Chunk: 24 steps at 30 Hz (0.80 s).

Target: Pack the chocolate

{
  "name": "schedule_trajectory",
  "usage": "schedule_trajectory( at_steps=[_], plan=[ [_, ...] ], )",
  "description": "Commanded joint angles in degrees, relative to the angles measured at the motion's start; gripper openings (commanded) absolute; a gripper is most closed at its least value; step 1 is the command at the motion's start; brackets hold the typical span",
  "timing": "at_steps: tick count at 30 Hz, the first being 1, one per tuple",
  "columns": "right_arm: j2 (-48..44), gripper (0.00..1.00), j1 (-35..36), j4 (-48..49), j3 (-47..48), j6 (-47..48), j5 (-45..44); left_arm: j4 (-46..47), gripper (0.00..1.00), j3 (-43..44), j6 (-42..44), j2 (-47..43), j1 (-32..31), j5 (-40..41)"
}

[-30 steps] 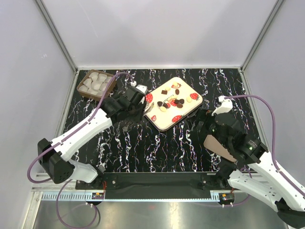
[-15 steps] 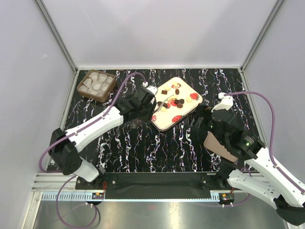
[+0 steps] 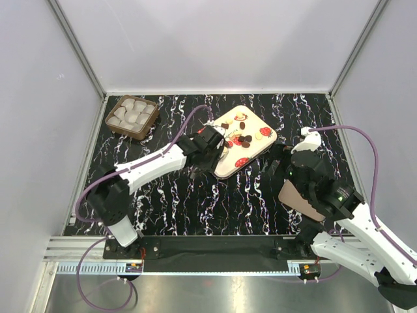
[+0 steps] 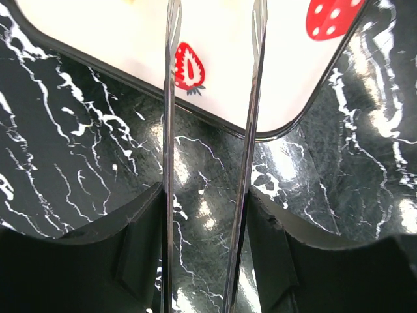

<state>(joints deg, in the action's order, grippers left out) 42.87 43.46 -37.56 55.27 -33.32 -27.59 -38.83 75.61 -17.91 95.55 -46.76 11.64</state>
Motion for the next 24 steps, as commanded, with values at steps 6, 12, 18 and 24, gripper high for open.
schedule_trajectory(
  at_steps=[6,12,18,24],
  plan=[
    [-1.0,1.00,0.1,2.4,-0.5,1.2,-2.9,3.7,0.54,2.6,-0.3,3.9,-0.6,1.4],
    [-1.6,1.00,0.1,1.9,-0.8,2.0,-3.9,3.1,0.54,3.2,0.5,5.4,-0.7,1.9],
    [-1.8,1.00,0.0,2.2,-1.2,2.0,-3.8,2.9,0.54,3.4,0.7,6.0,-0.6,2.3],
    [-1.8,1.00,0.1,2.1,-1.1,2.1,-4.0,2.5,0.51,3.5,1.0,6.0,-0.6,2.5]
  ],
)
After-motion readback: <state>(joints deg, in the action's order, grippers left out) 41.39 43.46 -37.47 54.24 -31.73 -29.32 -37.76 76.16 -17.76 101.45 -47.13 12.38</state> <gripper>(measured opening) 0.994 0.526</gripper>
